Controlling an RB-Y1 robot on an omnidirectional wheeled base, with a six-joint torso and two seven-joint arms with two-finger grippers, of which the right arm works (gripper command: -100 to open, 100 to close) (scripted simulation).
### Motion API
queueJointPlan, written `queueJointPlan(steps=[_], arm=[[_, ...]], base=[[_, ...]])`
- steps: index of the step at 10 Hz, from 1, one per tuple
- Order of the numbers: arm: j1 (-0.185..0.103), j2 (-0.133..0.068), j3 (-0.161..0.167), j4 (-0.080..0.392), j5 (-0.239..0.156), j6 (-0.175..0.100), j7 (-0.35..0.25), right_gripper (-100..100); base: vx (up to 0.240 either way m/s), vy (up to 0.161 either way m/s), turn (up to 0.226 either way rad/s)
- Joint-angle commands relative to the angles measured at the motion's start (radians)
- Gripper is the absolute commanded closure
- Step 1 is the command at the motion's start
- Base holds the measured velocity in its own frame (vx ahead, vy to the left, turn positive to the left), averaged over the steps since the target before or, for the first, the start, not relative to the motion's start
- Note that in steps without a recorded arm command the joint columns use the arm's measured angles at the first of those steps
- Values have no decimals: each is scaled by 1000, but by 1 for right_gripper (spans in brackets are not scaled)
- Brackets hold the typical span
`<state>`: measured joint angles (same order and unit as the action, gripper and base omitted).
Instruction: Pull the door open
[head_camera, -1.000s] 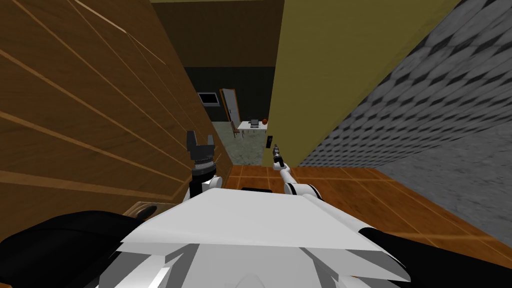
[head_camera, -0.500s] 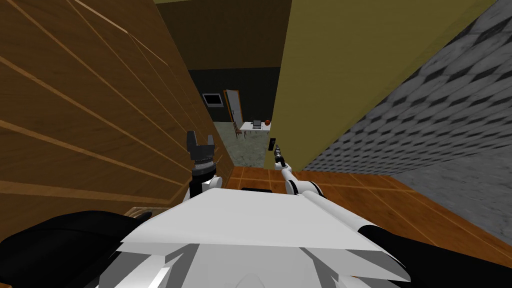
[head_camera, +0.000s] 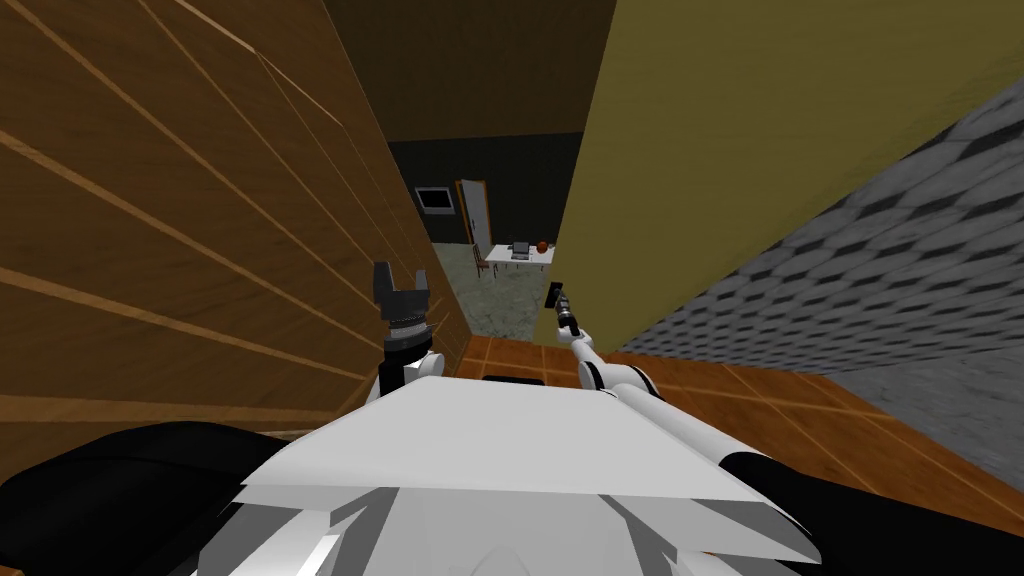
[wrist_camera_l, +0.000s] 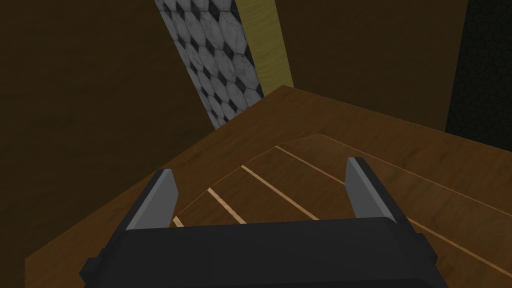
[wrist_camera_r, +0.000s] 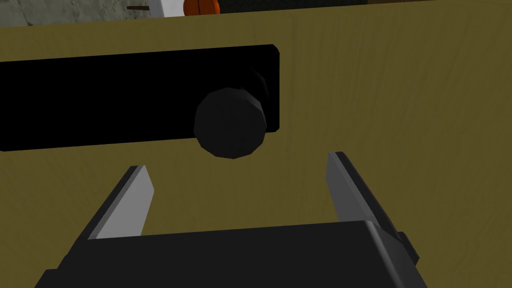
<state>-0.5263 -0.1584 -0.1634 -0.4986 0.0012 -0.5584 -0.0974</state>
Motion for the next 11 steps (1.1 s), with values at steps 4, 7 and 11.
queueJointPlan(steps=[4, 7, 11], arm=[[36, -59, -3, -34, -8, 10, -46, -100], [42, -78, -7, -28, -12, 3, -58, -100], [42, -78, -7, -28, -12, 3, -58, 100]], base=[[98, 23, 81], [133, 44, 98], [-18, -7, 0]])
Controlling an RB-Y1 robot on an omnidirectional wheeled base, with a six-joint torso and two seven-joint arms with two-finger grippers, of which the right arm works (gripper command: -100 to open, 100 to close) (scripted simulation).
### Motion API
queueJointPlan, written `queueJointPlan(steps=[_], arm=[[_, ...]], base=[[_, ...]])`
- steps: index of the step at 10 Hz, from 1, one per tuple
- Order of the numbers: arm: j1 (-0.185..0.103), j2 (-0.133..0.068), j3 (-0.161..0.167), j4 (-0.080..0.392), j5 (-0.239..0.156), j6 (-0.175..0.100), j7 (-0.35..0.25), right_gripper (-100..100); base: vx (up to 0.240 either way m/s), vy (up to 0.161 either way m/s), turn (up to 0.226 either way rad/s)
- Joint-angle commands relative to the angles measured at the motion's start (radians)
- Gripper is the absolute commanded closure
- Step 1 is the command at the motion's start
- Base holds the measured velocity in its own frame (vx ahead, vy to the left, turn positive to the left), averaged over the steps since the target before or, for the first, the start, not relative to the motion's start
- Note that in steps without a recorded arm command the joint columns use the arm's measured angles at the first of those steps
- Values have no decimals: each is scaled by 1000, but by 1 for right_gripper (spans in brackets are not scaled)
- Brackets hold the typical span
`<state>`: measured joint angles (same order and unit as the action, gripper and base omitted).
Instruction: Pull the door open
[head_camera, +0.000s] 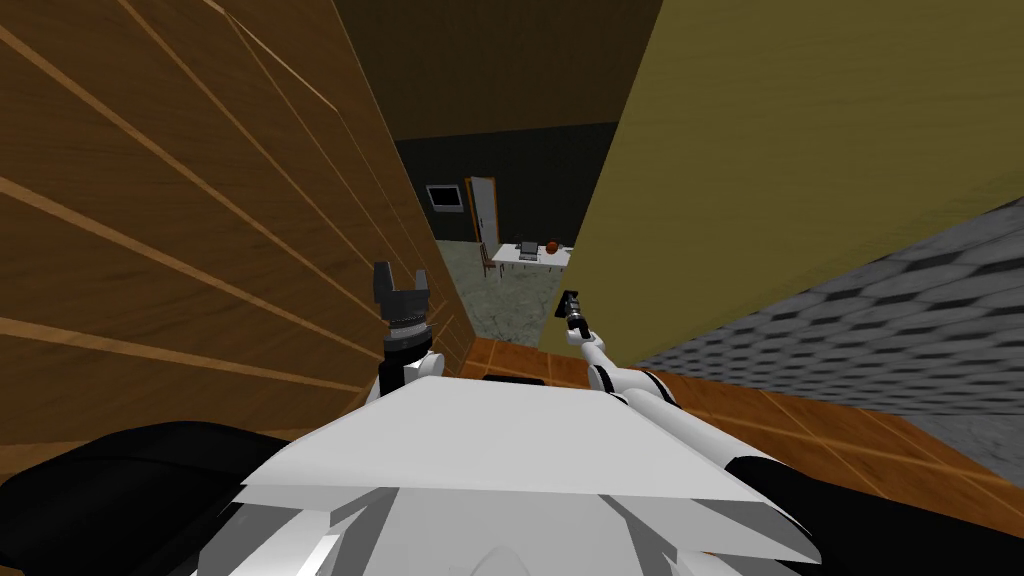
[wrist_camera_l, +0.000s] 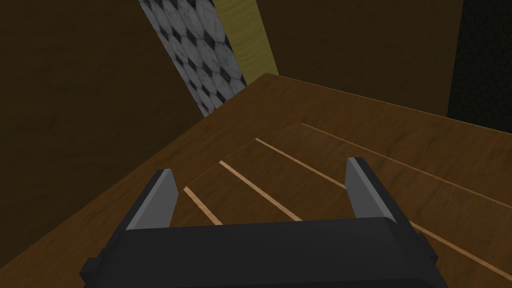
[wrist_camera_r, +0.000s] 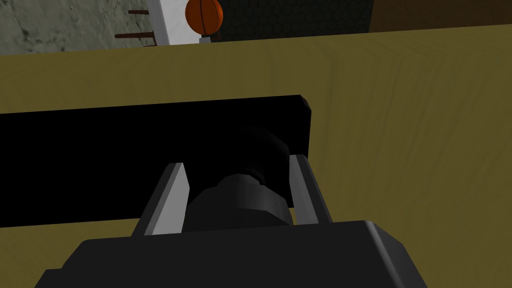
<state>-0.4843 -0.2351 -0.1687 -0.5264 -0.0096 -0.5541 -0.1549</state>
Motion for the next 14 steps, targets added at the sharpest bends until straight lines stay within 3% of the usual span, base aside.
queueJointPlan(steps=[1, 3, 13, 14], arm=[[0, -2, -1, -1, -1, -1, -1, 100], [-1, -2, 12, 0, 4, 0, -12, 100], [-11, -26, 112, -2, 39, 2, -115, 100], [-12, -22, 108, 1, 37, 1, -108, 100]], base=[[0, 0, 0], [-57, -16, 36], [-208, -106, 108], [-97, -53, 43]])
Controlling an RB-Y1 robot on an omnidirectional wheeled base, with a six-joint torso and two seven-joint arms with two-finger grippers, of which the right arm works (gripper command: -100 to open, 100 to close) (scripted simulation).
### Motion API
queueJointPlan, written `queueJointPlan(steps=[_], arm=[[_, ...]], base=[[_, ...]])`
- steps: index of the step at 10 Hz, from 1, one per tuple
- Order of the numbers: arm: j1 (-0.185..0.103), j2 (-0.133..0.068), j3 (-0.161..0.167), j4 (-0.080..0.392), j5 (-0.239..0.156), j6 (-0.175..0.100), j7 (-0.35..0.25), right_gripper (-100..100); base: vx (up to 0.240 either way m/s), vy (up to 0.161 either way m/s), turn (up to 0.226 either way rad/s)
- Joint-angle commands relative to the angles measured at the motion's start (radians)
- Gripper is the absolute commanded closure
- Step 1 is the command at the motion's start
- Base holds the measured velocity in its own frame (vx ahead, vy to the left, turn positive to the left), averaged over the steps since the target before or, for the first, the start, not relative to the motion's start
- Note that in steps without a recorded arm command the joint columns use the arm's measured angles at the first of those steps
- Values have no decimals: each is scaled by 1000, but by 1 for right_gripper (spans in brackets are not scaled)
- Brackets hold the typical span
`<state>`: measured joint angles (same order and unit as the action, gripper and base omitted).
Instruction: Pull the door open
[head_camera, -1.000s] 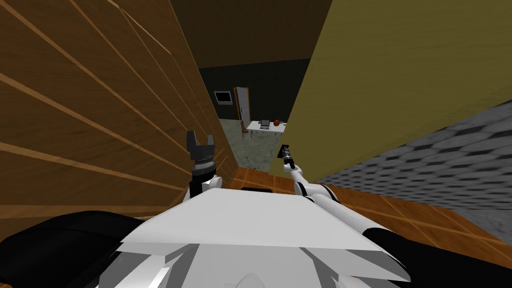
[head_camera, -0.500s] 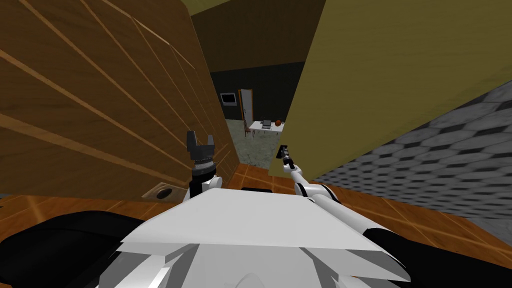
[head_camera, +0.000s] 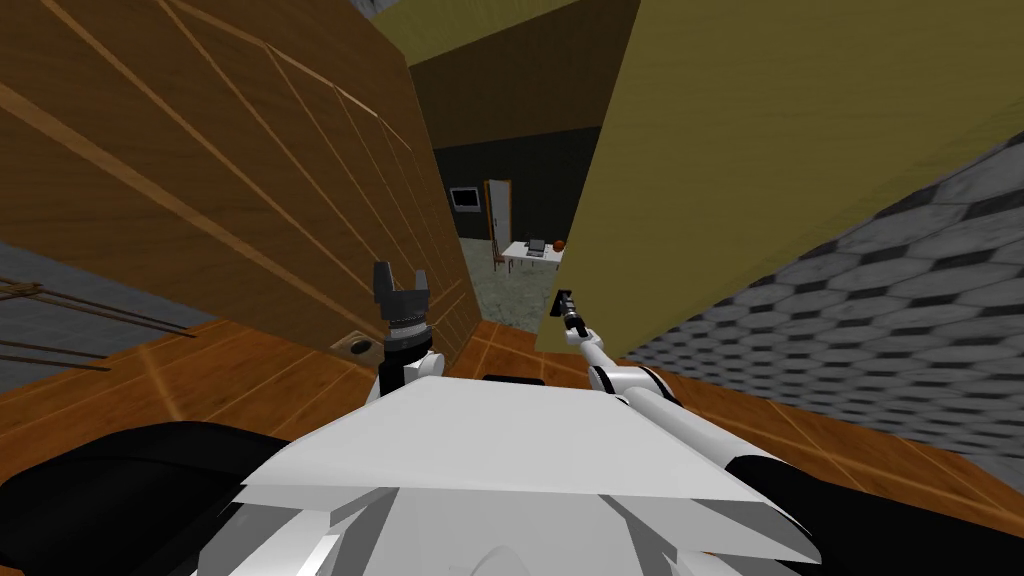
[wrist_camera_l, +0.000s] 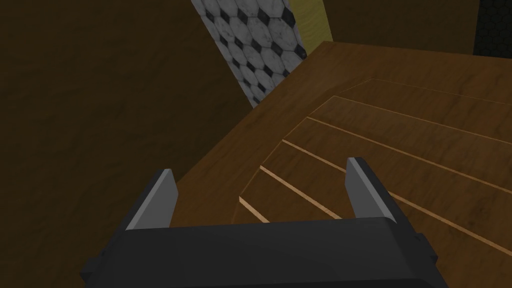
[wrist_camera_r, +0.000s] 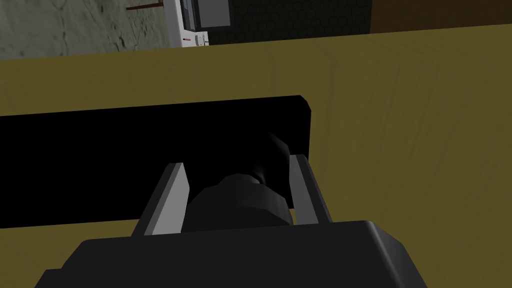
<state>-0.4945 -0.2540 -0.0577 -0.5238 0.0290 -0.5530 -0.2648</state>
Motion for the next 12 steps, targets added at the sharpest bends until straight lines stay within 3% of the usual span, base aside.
queueJointPlan(steps=[1, 10, 11, 12], arm=[[0, -3, 15, -2, 6, -3, -14, 100], [-1, -20, 104, -14, 40, -22, -98, 100], [6, -15, 101, -25, 39, -13, -92, 100], [8, -16, 124, -28, 49, -20, -113, 100]], base=[[-136, -28, 70], [-204, -128, 96], [-86, -69, 54], [-109, -83, 72]])
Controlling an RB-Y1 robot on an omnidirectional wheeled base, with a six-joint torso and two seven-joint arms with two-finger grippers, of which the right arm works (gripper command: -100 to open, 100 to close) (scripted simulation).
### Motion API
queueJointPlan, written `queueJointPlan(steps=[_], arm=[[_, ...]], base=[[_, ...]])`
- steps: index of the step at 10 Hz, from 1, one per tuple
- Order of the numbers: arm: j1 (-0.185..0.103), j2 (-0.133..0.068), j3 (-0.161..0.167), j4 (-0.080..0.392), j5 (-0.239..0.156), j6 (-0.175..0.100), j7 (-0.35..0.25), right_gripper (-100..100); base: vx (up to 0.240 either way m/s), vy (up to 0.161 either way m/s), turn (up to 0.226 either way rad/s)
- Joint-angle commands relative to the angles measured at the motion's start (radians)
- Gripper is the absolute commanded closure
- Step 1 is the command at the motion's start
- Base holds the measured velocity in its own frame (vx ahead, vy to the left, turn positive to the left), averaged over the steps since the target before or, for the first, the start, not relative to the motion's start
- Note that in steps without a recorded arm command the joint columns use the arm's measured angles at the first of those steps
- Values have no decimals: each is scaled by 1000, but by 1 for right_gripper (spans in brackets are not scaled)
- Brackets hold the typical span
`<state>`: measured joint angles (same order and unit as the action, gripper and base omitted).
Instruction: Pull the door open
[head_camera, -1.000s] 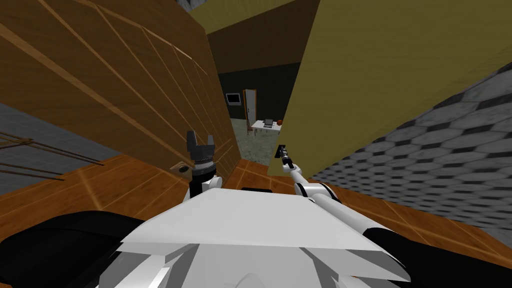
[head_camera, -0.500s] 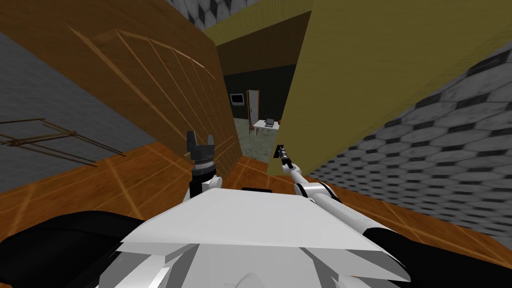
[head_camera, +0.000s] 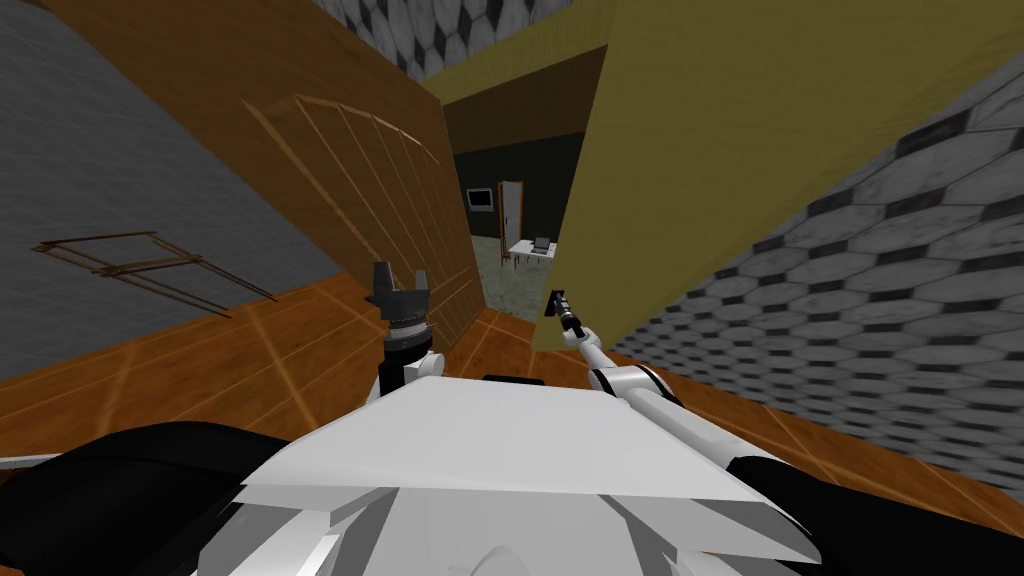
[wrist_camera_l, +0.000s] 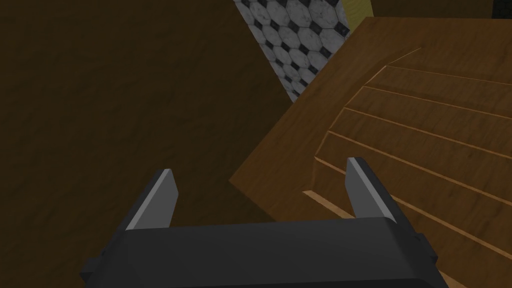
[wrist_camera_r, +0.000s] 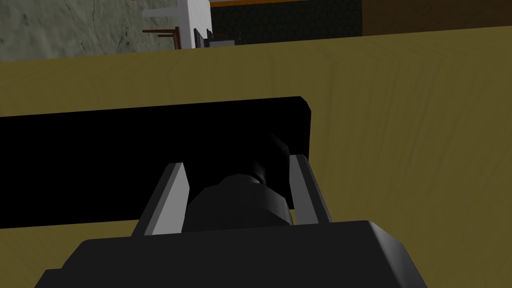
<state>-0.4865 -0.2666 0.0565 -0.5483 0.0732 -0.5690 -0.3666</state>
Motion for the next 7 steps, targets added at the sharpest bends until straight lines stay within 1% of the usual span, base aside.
queueJointPlan(steps=[1, 3, 7], arm=[[0, -5, 15, -4, 7, -5, -16, 100], [0, -11, 39, -8, 18, -14, -40, 100], [0, -24, 89, -17, 40, -32, -89, 100]], base=[[-179, -114, 87], [-218, -101, 61], [-191, -157, 80]])
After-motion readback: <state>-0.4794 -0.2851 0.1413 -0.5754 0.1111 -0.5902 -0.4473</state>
